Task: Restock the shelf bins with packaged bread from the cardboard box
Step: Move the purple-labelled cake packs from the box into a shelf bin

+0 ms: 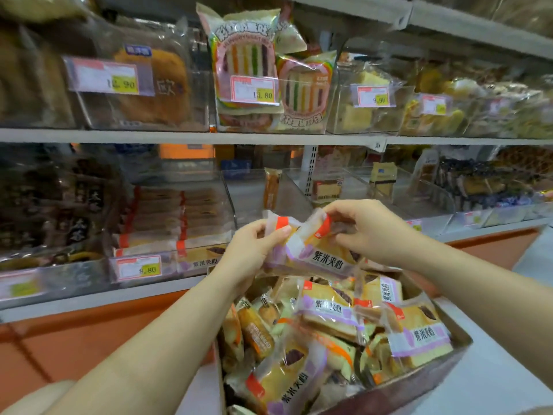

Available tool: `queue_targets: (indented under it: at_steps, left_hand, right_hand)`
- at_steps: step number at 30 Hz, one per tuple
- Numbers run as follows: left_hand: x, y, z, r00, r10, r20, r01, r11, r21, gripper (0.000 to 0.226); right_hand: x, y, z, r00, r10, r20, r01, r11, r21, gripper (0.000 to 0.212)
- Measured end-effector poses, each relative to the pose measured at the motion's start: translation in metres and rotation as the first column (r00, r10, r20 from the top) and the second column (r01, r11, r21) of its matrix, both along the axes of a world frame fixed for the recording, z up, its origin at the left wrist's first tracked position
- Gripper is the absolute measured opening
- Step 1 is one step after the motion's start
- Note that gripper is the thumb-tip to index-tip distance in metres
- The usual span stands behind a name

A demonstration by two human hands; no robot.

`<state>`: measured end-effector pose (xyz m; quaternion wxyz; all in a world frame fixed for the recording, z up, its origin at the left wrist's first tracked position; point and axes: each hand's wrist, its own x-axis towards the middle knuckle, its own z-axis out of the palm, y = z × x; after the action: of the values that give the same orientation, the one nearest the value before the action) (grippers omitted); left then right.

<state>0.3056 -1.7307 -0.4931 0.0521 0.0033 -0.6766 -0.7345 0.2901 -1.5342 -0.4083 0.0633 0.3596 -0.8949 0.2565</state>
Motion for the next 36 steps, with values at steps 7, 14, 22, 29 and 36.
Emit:
queue_targets:
  at_steps: [7,14,22,29,36]
  left_hand:
    - [0.017,-0.046,0.008,0.997,0.066,-0.035,-0.067,0.998,-0.013,0.016]
    - [0.035,-0.1,0.011,0.982,0.169,-0.079,-0.166,0.985,0.044,0.036]
    - [0.047,-0.162,0.003,0.941,0.328,-0.083,-0.314,0.937,0.15,0.013]
    - [0.044,-0.199,-0.01,0.922,0.377,-0.089,-0.356,0.915,0.192,0.036]
    - [0.045,-0.223,-0.01,0.936,0.276,-0.216,-0.311,0.939,-0.145,0.08]
  right_hand:
    - [0.009,-0.066,0.017,0.996,0.083,-0.024,-0.079,0.984,0.158,0.037]
    - [0.008,-0.135,0.022,0.986,0.166,-0.022,-0.156,0.961,0.228,0.037]
    - [0.002,-0.213,0.0,0.967,0.255,-0.017,-0.251,0.96,0.121,0.041]
    - [-0.014,-0.258,-0.023,0.959,0.282,0.01,-0.282,0.959,0.017,0.043]
    - [-0.029,-0.279,-0.041,0.948,0.318,-0.015,-0.318,0.946,-0.056,0.045]
